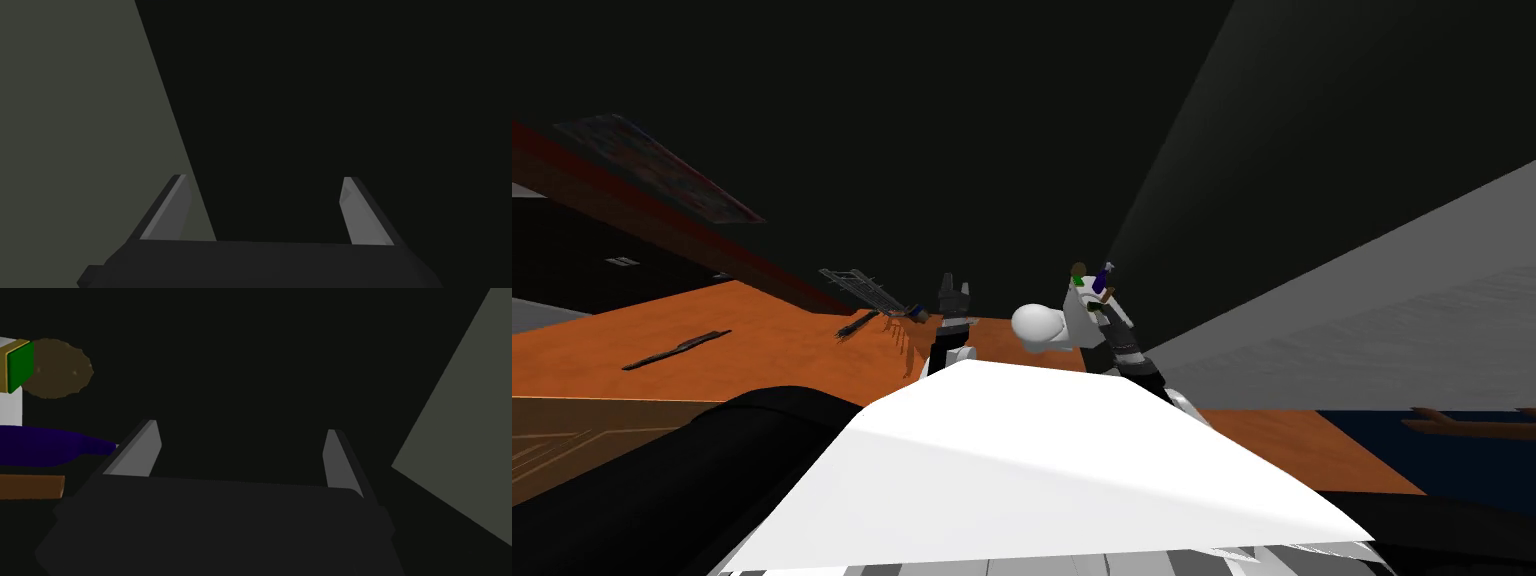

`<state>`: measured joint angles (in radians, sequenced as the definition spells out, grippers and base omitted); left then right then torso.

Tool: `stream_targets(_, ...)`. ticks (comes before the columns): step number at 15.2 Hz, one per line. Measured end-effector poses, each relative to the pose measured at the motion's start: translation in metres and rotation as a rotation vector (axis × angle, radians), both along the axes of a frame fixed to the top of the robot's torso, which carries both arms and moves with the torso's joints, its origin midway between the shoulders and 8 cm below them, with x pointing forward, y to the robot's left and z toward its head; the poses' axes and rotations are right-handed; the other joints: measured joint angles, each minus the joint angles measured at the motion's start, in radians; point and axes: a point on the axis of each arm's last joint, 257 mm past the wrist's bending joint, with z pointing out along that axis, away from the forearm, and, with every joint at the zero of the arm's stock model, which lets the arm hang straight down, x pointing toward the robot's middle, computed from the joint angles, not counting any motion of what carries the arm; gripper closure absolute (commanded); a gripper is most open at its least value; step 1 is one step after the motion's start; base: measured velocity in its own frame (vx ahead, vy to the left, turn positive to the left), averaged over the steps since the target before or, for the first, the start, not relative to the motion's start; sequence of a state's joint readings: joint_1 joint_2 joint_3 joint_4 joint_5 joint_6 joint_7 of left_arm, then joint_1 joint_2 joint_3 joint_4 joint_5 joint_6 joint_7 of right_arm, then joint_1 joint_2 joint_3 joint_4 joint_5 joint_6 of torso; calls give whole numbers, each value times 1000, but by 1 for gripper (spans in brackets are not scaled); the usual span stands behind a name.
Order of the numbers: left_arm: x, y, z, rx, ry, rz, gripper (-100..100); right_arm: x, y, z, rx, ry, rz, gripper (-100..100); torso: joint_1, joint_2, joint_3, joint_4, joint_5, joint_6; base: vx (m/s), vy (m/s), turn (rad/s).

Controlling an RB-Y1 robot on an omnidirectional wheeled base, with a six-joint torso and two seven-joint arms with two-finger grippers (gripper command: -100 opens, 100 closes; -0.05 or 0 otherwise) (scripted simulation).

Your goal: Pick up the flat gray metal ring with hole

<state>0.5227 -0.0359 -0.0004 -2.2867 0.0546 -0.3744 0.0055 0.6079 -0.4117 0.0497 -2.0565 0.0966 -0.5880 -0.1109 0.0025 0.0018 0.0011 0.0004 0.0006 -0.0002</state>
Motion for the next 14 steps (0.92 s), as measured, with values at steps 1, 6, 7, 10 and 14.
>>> stream_targets(1,0,0,0,0,0,0,0,-2,0,-15,-24,34,7,-100,0,0,0,0,0,0,-13,50,115)
stream_targets(6,0,0,0,0,0,0,0,-14,-7,-68,-140,163,41,-100,0,-1,-1,0,0,0,-4,43,119)
stream_targets(7,0,0,0,0,0,0,0,-18,-11,-80,-167,193,47,-100,0,-1,-1,0,0,0,5,35,32)
stream_targets(10,0,0,0,0,0,0,0,-30,-21,-113,-237,268,66,-100,0,-2,-1,0,0,0,11,48,168)
stream_targets(14,0,0,0,0,0,0,0,-57,-41,-155,-338,380,92,-100,0,-3,-2,-1,0,0,21,41,120)
